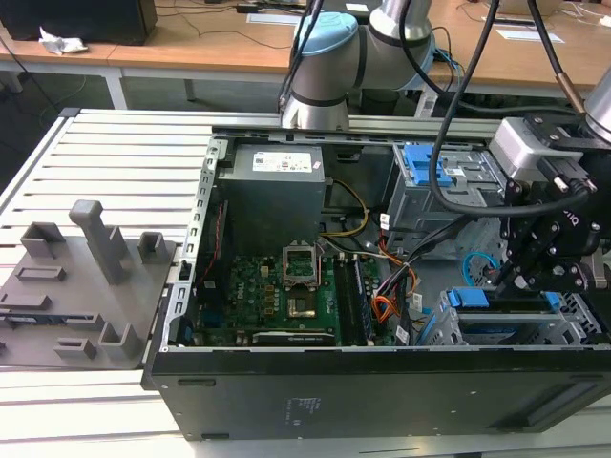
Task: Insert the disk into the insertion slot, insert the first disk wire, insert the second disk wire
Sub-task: 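Insert the second disk wire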
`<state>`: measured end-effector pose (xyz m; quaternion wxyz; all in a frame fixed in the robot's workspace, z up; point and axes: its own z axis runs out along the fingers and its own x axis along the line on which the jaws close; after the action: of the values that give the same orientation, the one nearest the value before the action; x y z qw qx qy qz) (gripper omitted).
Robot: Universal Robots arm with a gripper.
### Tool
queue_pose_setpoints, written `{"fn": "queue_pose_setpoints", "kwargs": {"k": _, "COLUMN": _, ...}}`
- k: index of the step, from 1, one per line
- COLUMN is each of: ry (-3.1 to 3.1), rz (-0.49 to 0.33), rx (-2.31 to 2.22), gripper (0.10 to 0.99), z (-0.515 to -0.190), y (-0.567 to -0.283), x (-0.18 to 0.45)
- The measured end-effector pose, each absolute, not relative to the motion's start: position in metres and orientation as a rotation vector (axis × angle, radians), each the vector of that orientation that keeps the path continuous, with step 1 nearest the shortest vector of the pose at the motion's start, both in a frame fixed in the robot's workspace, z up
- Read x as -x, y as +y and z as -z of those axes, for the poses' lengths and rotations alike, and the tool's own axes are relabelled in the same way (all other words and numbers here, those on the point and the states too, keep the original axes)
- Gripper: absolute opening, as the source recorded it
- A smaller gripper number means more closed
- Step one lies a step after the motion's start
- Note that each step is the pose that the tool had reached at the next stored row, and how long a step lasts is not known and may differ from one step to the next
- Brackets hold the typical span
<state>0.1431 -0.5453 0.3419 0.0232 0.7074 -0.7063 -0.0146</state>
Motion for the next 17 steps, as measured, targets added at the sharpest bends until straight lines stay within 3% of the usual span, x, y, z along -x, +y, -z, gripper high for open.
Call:
{"fn": "queue_pose_setpoints", "kwargs": {"k": 7, "ry": -2.187, "rz": 0.045, "rx": -2.19, "gripper": 0.161, "z": -0.339, "y": -0.546, "x": -0.144}}
{"fn": "queue_pose_setpoints", "kwargs": {"k": 9, "ry": -2.187, "rz": 0.045, "rx": -2.19, "gripper": 0.239, "z": -0.339, "y": -0.546, "x": -0.144}}
{"fn": "queue_pose_setpoints", "kwargs": {"k": 14, "ry": -2.187, "rz": 0.045, "rx": -2.19, "gripper": 0.239, "z": -0.363, "y": -0.545, "x": -0.144}}
{"fn": "queue_pose_setpoints", "kwargs": {"k": 16, "ry": -2.187, "rz": 0.045, "rx": -2.19, "gripper": 0.106, "z": -0.377, "y": -0.544, "x": -0.144}}
{"fn": "queue_pose_setpoints", "kwargs": {"k": 17, "ry": -2.187, "rz": 0.045, "rx": -2.19, "gripper": 0.106, "z": -0.383, "y": -0.544, "x": -0.144}}
